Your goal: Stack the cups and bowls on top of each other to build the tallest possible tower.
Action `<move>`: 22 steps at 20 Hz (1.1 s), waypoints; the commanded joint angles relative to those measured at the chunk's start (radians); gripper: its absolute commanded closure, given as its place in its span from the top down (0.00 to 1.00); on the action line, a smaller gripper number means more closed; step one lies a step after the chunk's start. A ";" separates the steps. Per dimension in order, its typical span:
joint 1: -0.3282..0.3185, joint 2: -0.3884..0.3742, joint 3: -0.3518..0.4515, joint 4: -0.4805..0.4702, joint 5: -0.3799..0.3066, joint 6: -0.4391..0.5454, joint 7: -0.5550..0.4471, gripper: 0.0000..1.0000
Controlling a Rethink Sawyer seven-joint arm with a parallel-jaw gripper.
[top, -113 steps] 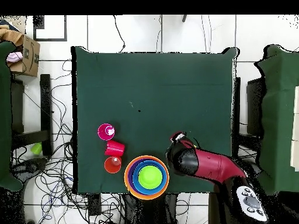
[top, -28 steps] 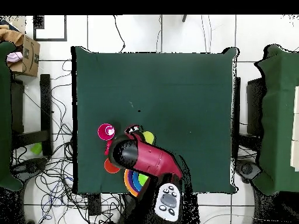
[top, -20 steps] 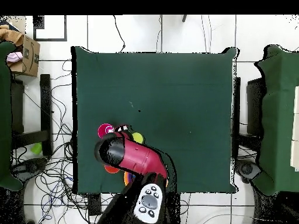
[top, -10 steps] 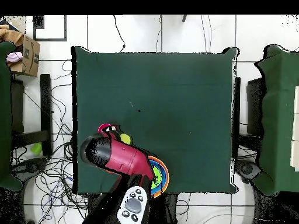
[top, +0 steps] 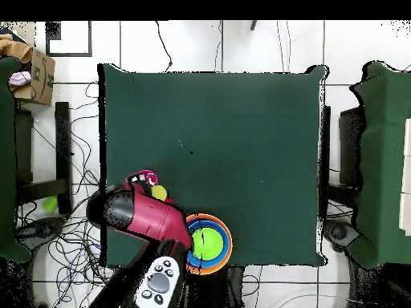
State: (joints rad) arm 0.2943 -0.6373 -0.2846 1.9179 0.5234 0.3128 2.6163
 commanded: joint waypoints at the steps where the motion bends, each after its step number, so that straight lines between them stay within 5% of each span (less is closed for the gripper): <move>1: 0.053 0.099 -0.009 -0.116 0.033 0.144 0.243 0.00; 7: 0.044 0.153 -0.053 -0.176 -0.008 0.156 0.177 0.00; 16: 0.089 0.326 -0.095 -0.387 0.055 0.206 0.281 0.00; 22: 0.123 0.301 -0.107 -0.416 0.088 0.283 0.339 0.00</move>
State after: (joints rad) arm 0.3894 -0.3633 -0.4344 1.6260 0.5586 0.4204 2.6644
